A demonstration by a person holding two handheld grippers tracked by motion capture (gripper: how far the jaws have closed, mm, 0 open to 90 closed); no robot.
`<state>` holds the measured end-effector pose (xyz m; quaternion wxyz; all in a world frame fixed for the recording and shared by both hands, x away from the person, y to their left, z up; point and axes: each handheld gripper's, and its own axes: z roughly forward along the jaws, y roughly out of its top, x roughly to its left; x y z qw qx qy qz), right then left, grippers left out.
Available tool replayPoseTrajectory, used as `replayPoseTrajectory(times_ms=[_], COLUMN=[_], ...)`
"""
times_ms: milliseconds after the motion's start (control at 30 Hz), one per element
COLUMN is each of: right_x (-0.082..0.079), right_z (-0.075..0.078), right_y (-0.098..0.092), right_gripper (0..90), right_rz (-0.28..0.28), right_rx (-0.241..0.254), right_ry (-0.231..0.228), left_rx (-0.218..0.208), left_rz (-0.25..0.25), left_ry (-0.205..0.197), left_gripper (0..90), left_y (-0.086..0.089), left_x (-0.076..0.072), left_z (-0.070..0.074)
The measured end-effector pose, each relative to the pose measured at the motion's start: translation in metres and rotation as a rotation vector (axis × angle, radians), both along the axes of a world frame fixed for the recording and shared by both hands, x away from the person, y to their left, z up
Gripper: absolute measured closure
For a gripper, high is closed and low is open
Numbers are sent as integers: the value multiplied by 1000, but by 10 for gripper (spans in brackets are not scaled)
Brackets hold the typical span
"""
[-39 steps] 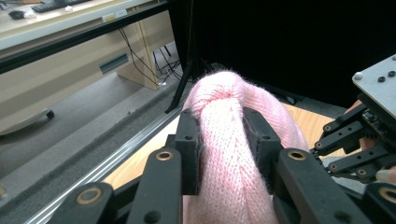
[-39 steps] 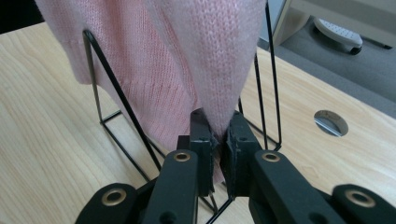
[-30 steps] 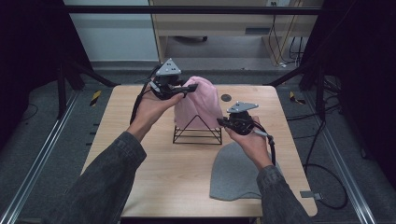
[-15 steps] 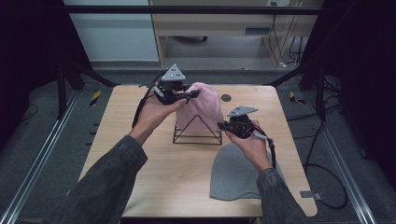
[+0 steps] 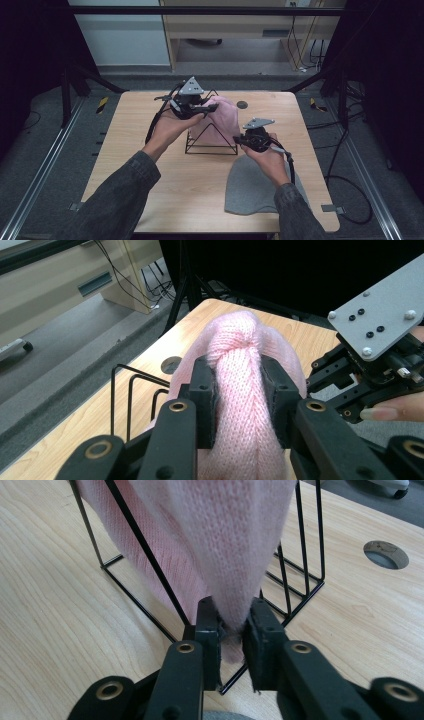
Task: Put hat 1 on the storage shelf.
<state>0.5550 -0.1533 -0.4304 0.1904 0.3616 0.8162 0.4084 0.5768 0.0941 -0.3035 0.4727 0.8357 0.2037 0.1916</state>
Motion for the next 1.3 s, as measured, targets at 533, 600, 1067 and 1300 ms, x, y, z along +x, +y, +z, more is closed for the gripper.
replayPoseTrajectory(times_ms=[533, 600, 1067, 1300], right_x=[-4, -7, -19, -20], right_z=[1, 3, 0, -8], right_y=[-6, -9, -42, -57], right_gripper=[703, 688, 498, 405], right_rz=[-16, -18, -114, -162], right_rx=[-7, -9, -46, -65], right_ry=[14, 10, 20, 52], left_rx=[42, 27, -13, -34], left_rz=[51, 48, 62, 70], left_ry=[37, 56, 71, 29], left_gripper=[702, 697, 542, 434], left_y=[3, 6, 13, 24], left_x=[4, 5, -2, -13], left_z=[-23, -26, -28, -23])
